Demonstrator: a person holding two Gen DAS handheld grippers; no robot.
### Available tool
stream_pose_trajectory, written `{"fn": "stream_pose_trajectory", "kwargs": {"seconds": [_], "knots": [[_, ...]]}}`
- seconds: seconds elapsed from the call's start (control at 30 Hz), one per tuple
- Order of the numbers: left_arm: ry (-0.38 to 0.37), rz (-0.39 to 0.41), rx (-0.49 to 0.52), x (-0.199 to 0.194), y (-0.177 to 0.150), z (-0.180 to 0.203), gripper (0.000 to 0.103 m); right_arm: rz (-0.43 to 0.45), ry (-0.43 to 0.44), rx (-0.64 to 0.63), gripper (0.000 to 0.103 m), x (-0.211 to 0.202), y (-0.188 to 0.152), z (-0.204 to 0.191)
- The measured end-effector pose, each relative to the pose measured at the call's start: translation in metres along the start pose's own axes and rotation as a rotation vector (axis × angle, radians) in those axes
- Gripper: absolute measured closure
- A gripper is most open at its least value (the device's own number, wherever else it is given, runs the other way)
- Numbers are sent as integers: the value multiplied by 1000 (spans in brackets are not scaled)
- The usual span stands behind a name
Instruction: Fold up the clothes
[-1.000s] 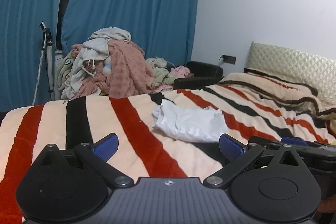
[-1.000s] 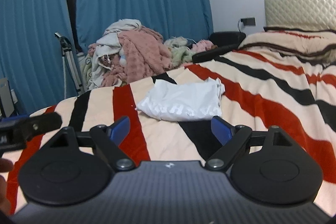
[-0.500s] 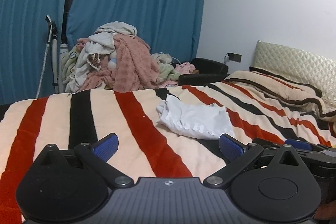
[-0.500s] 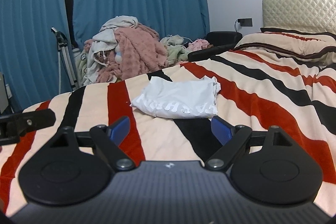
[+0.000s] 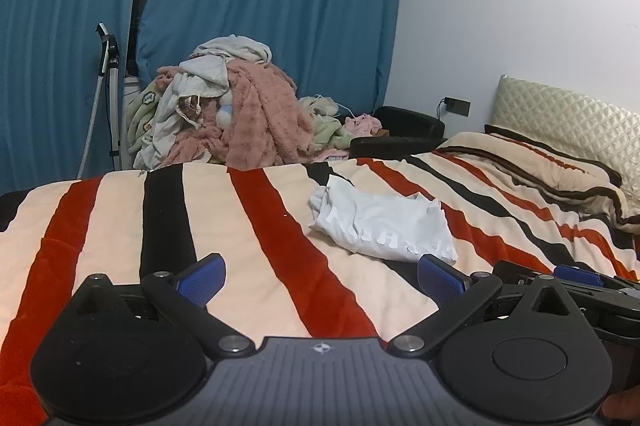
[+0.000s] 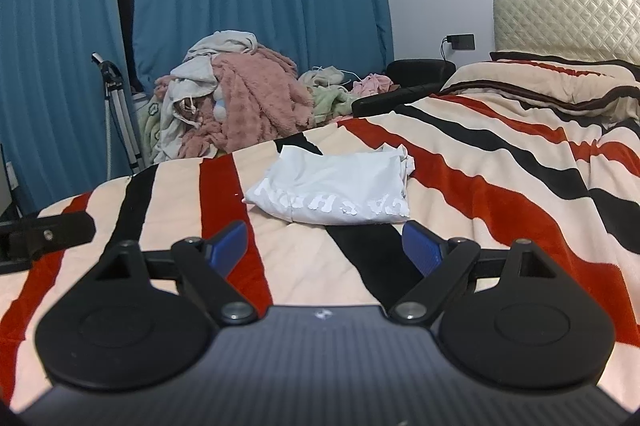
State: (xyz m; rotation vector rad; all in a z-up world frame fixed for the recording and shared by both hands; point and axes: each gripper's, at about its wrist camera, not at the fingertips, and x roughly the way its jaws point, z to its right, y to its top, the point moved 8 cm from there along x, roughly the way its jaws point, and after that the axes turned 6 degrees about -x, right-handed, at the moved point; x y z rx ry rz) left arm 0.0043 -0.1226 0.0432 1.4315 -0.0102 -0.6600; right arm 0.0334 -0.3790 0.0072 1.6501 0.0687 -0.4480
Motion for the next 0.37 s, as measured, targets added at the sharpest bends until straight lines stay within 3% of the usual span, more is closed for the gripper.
{"fn": "stream_pose_trajectory", "kwargs": {"seconds": [0.37], "knots": [[0, 4, 5, -2, -3, 1, 0, 5, -7, -13, 17, -1, 1, -1]]}}
